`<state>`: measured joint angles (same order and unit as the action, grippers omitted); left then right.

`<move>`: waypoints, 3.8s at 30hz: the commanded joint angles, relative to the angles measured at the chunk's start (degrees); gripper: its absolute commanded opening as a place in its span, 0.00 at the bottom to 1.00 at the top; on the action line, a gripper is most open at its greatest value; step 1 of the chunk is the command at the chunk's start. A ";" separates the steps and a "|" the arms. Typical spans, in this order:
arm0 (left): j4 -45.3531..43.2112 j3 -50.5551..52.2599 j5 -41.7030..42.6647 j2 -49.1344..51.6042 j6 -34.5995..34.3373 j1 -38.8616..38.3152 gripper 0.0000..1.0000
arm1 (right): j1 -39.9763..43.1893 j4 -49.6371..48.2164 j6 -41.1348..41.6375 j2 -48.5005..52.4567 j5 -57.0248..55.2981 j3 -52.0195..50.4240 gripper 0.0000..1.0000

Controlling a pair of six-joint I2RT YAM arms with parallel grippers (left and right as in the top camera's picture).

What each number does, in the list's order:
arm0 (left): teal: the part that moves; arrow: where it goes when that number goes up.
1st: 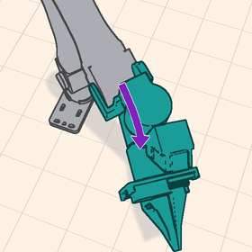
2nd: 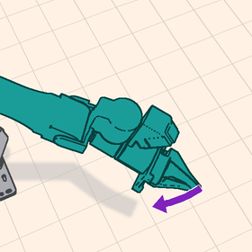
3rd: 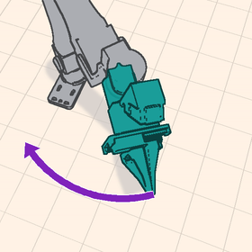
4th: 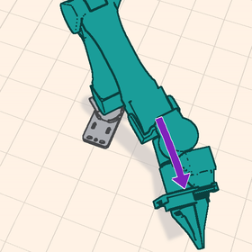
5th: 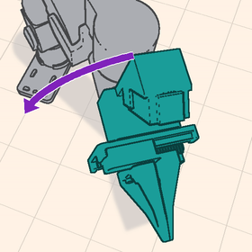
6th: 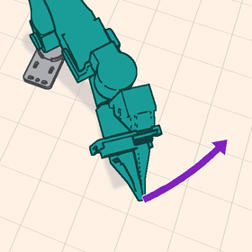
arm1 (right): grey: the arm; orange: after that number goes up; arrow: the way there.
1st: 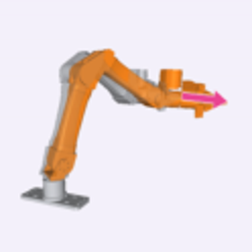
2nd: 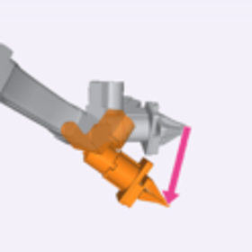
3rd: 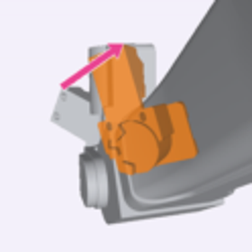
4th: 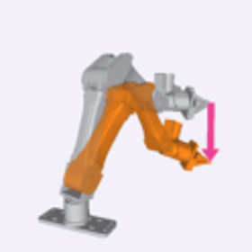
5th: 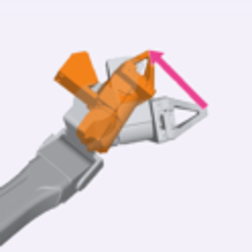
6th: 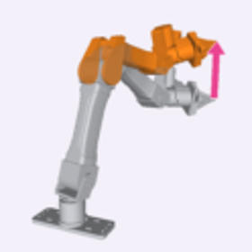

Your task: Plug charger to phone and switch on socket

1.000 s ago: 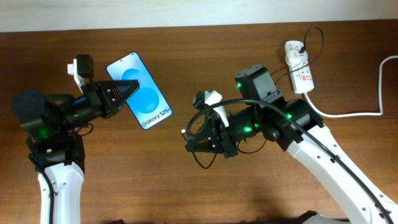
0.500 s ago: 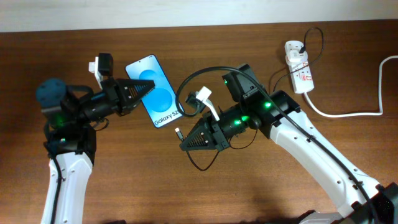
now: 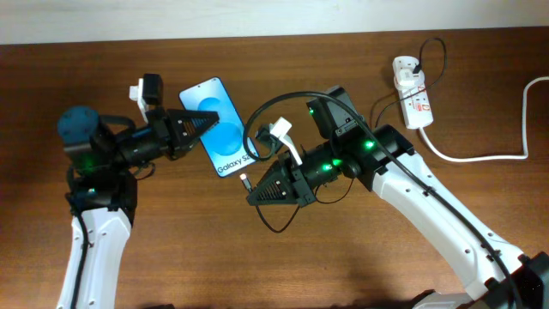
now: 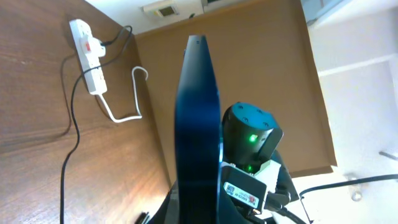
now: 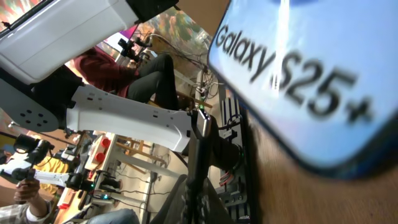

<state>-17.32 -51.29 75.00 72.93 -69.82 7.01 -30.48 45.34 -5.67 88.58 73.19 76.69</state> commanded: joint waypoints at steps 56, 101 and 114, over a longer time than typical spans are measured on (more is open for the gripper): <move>0.81 -0.57 15.08 -0.28 14.45 -10.38 0.00 | 3.63 -34.67 27.43 0.28 -1.62 0.22 0.04; -6.25 4.09 -8.35 -0.28 2.19 -3.61 0.00 | 4.24 -18.01 29.49 0.31 -9.86 -0.04 0.61; -6.19 4.11 -12.09 -0.31 -1.77 6.56 0.00 | 3.48 -12.15 24.17 1.27 -12.81 -0.04 0.64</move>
<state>-22.98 -46.46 63.40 73.56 -69.67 13.96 -25.98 34.41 17.98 88.77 61.25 76.71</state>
